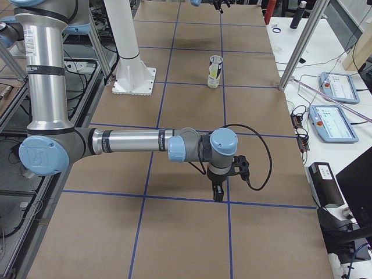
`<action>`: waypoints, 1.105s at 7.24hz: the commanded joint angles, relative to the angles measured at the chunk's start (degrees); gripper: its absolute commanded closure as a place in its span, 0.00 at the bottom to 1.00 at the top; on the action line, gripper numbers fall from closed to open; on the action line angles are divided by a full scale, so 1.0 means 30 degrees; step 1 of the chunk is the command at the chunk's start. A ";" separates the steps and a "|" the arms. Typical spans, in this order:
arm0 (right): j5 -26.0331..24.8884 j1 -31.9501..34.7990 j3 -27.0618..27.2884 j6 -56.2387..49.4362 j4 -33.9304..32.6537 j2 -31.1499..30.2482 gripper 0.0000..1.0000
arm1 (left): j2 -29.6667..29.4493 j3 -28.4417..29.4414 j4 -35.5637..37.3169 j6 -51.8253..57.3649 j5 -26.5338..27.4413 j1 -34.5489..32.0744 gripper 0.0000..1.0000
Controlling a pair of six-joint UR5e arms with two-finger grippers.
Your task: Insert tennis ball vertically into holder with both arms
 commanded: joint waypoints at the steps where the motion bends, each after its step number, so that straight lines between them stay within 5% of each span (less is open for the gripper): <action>1: -0.0007 0.0047 -0.0001 -0.0049 0.0006 -0.0171 0.00 | 0.0087 0.0072 0.5830 0.3064 -0.1729 -0.1672 0.01; 8: 0.0140 0.0105 0.0319 -0.0049 -0.1421 -0.0582 0.00 | 0.0673 -0.1064 2.0055 0.5586 -0.2433 -0.3578 0.01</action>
